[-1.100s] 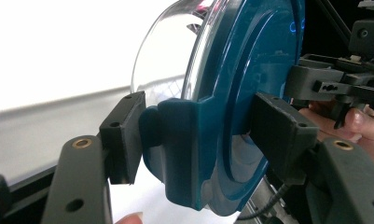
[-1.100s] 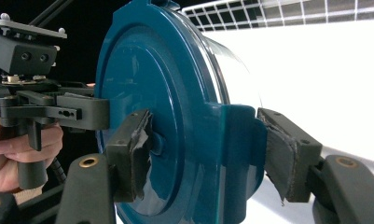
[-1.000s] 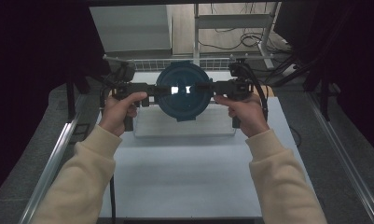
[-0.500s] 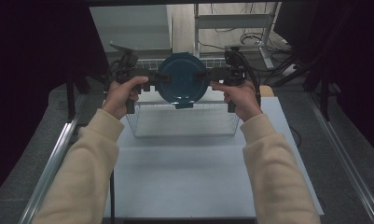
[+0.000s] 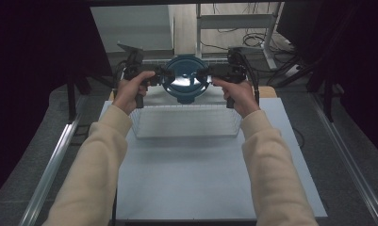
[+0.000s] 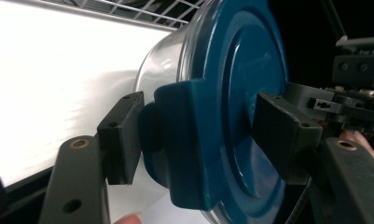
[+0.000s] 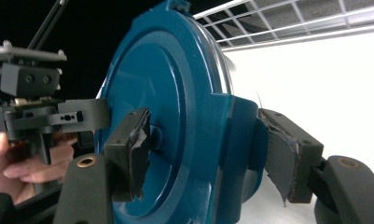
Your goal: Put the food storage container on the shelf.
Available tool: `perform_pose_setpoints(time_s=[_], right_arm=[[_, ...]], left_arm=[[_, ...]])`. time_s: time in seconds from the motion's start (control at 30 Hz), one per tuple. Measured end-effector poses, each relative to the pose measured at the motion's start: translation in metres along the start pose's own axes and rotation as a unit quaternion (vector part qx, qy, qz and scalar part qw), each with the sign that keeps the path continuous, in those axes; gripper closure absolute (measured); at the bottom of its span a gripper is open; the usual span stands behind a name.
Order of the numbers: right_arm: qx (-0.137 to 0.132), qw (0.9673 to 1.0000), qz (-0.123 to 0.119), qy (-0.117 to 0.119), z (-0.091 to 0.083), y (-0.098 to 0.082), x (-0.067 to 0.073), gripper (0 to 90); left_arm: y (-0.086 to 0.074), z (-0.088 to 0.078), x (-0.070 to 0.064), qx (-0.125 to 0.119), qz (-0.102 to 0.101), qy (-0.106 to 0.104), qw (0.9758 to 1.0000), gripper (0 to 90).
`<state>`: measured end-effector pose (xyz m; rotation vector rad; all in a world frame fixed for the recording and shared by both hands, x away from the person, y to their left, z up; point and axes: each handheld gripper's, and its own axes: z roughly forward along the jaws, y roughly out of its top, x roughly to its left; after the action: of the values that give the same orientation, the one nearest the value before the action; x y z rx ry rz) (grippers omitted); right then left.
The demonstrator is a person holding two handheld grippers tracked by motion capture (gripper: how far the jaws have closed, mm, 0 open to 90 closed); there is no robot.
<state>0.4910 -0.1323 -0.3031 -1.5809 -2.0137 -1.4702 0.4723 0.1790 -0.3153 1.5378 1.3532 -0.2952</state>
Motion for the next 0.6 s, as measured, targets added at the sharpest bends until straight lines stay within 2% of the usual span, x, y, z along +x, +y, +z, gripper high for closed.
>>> perform_pose_setpoints(time_s=[0.07, 0.17, 0.23, 0.27, 0.37, 0.53, 0.57, 0.6], right_arm=[[-0.001, 1.0000, 0.005, 0.000, 0.001, 0.001, -0.002, 36.1], [-0.004, 0.9996, 0.028, 0.003, 0.006, 0.004, -0.010, 35.8], [-0.003, 0.9995, 0.030, 0.002, 0.007, 0.004, -0.013, 35.7], [-0.002, 0.9990, 0.044, 0.006, 0.008, 0.005, -0.015, 35.6], [-0.006, 0.9987, 0.050, 0.009, 0.010, 0.004, -0.019, 35.5], [-0.011, 0.9992, 0.037, 0.005, 0.010, 0.004, -0.019, 33.0], [-0.020, 0.9993, 0.031, 0.004, 0.010, 0.003, -0.016, 27.1], [-0.028, 0.9992, 0.027, 0.005, 0.008, 0.003, -0.014, 23.3]], left_arm=[[0.001, 0.003, 0.004, -0.001, -0.007, -0.004, 1.0000, 35.7], [0.001, 0.008, 0.010, 0.000, -0.019, -0.012, 0.9998, 35.0], [0.000, 0.009, 0.011, 0.000, -0.021, -0.012, 0.9997, 34.9], [0.000, 0.010, 0.012, -0.004, -0.023, -0.014, 0.9996, 34.6], [-0.001, 0.012, 0.013, -0.009, -0.025, -0.015, 0.9995, 34.1], [-0.004, 0.013, 0.013, -0.025, -0.016, -0.015, 0.9995, 32.8], [-0.006, 0.013, 0.012, -0.038, -0.006, -0.007, 0.9992, 31.2], [-0.007, 0.012, 0.012, -0.046, -0.005, -0.005, 0.9989, 28.9]])
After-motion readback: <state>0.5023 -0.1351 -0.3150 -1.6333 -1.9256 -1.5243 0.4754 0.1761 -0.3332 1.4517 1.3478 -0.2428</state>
